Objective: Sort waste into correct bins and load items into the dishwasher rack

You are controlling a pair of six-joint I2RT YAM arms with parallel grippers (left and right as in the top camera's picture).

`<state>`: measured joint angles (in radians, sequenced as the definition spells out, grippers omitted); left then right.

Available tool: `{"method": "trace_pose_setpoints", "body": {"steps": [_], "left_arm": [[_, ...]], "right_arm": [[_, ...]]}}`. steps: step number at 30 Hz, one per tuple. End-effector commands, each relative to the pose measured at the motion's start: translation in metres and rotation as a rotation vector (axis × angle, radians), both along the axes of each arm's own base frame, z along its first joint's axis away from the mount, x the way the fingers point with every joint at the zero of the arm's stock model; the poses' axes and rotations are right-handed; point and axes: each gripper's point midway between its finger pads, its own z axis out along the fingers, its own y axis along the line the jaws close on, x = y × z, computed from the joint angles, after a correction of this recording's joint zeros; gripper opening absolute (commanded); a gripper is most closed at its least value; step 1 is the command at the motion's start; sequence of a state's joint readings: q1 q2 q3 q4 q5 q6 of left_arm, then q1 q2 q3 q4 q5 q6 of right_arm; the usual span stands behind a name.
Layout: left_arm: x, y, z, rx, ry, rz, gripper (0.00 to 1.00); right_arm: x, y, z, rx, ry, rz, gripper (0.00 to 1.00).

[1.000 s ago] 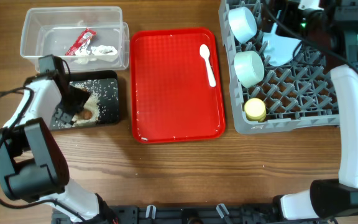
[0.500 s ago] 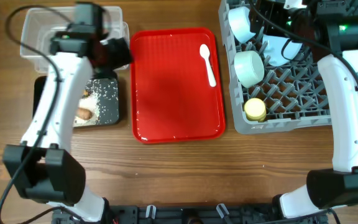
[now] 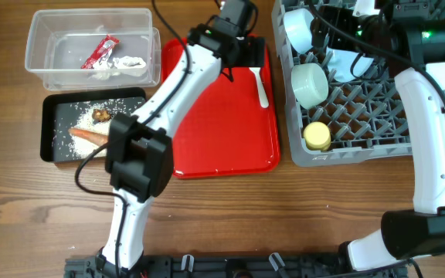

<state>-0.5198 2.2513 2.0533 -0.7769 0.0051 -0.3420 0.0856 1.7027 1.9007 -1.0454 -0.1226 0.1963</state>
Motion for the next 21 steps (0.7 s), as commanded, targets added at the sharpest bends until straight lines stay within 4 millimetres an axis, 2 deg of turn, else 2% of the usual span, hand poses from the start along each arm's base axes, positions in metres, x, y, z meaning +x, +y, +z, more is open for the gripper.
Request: {"method": "trace_pose_setpoints", "body": {"steps": [1,4,6,9,12,15,18,21], "left_arm": [[0.0,-0.018,-0.031,0.034,0.015,-0.009,0.95],[-0.002,-0.023,-0.038,0.039,0.021,-0.021,0.95],[0.005,-0.023,-0.042,0.052,-0.009,-0.012,0.94],[0.014,-0.021,-0.063,0.114,-0.038,-0.031,0.9],[0.019,-0.027,-0.086,0.153,-0.059,-0.084,0.81],[0.018,-0.03,-0.104,0.219,-0.07,-0.187,0.73],[0.013,-0.026,-0.115,0.278,-0.055,-0.264,0.73],[0.005,-0.018,-0.12,0.305,-0.015,-0.266,0.73]], "right_arm": [[0.0,-0.001,-0.003,-0.019,0.008,0.001,1.0],[0.0,0.0,-0.003,-0.016,0.008,0.004,1.0],[0.0,0.001,-0.003,-0.014,0.008,0.006,1.0],[-0.002,0.0,-0.004,-0.016,0.018,0.006,1.0],[-0.003,0.0,-0.005,-0.017,0.022,0.007,1.0],[-0.003,-0.001,-0.006,-0.025,0.026,0.004,1.0],[-0.003,-0.001,-0.006,-0.024,0.025,0.004,1.0],[-0.003,-0.001,-0.006,-0.024,0.026,0.003,1.0]]}}
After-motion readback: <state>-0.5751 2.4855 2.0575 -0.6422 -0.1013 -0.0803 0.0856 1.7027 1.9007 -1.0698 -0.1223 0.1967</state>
